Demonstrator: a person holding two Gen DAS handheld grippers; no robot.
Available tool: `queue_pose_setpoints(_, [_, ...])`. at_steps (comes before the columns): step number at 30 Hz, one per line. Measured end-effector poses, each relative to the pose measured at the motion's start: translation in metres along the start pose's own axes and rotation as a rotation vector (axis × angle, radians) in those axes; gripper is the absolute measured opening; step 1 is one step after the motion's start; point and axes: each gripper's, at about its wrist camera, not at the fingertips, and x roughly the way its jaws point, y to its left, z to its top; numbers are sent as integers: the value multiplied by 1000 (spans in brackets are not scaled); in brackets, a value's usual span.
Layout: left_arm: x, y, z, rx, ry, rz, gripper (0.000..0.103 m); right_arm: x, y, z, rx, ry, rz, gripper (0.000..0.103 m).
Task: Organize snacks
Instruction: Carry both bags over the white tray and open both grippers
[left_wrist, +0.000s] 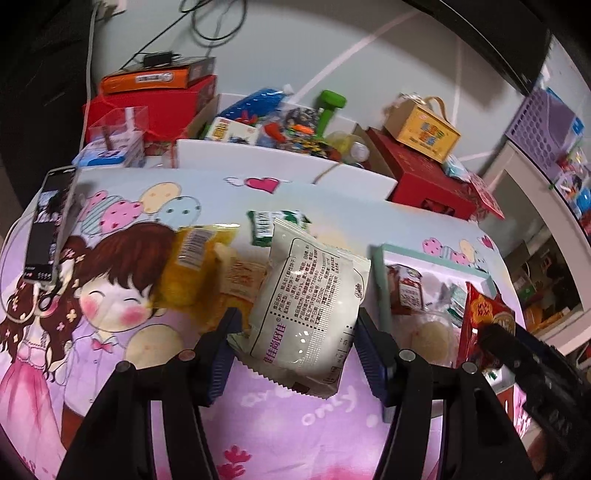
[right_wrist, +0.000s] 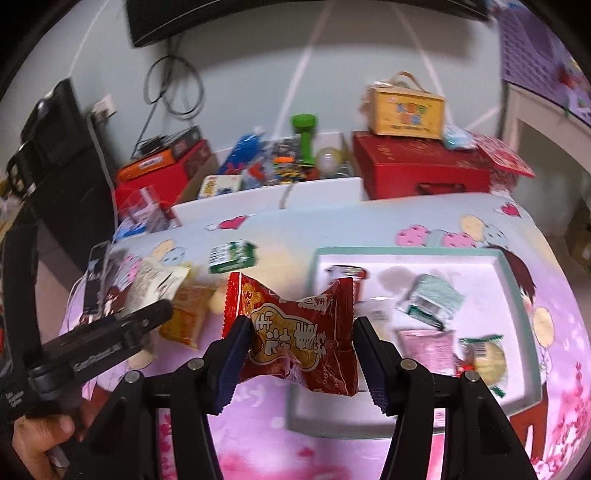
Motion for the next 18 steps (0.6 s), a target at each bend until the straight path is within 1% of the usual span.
queue_pose_setpoints(1, [1, -5, 0, 12, 3, -5, 62, 1, -7, 0, 13, 1, -11, 60])
queue_pose_setpoints(7, [8, -39, -1, 82, 12, -42, 62, 5, -52, 4, 102, -7, -91, 60])
queue_pose_setpoints(12, [16, -72, -1, 154, 29, -71, 62, 8, -86, 9, 148, -15, -127, 60])
queue_pose_setpoints(15, [25, -90, 4, 180, 36, -88, 62, 11, -106, 10, 180, -15, -133, 60])
queue_pose_setpoints(18, [40, -112, 8, 214, 64, -86, 62, 16, -128, 9, 206, -9, -178, 60])
